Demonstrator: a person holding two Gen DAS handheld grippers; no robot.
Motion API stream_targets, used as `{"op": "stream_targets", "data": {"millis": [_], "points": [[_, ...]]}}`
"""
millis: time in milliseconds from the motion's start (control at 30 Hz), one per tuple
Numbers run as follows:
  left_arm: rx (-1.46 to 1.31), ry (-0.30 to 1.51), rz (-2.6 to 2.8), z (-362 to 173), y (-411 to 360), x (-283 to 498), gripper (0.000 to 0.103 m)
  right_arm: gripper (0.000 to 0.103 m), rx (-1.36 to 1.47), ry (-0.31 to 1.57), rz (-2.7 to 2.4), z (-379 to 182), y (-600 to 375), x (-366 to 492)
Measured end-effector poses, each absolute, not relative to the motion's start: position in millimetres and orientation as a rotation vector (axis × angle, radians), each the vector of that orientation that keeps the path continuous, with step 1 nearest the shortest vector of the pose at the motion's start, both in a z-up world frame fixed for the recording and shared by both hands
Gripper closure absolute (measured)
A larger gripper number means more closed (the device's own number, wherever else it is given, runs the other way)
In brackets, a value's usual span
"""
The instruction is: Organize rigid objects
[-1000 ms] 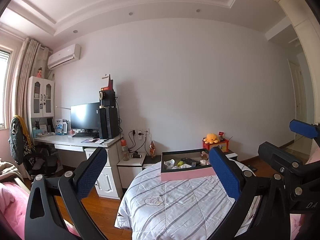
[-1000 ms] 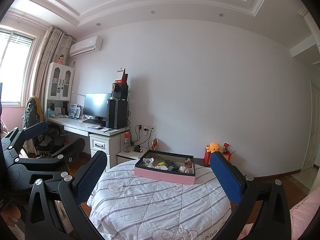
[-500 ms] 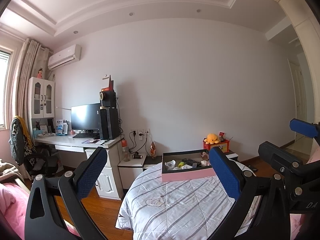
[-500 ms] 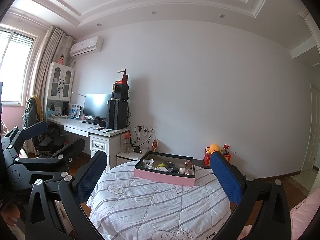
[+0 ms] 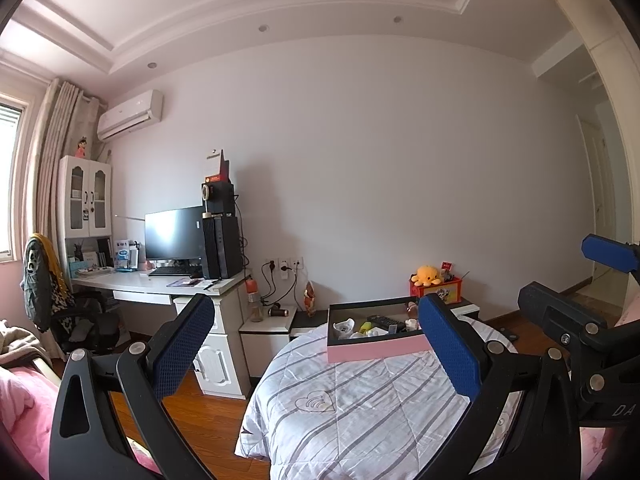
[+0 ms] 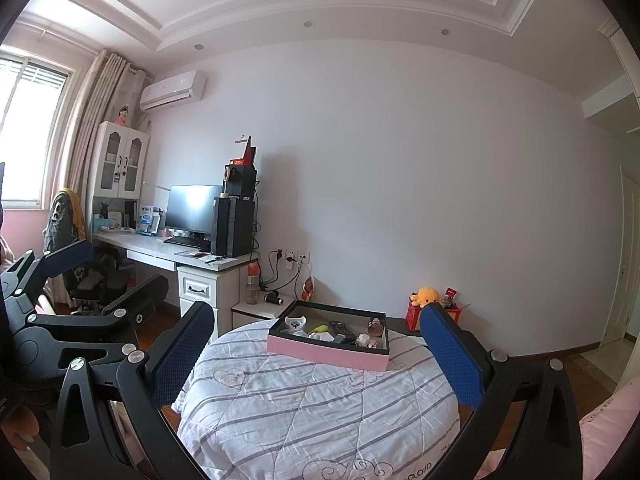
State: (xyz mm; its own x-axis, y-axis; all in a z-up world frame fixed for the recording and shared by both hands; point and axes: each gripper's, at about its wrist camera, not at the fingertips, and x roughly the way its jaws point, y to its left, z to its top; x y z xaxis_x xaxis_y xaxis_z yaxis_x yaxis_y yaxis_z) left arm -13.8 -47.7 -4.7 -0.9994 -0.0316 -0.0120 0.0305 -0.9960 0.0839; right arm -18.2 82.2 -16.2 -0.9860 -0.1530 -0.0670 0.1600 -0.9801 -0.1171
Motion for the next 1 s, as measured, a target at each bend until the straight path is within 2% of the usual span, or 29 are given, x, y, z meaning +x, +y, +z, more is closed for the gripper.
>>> {"op": "stream_targets", "data": {"millis": [1000], "points": [[0.034,-0.135,-3.103,-7.7,-47.8,-14.6,0.0,0.0,0.101,0.187,-2.982,-17.8,85.9,-20.3]]}}
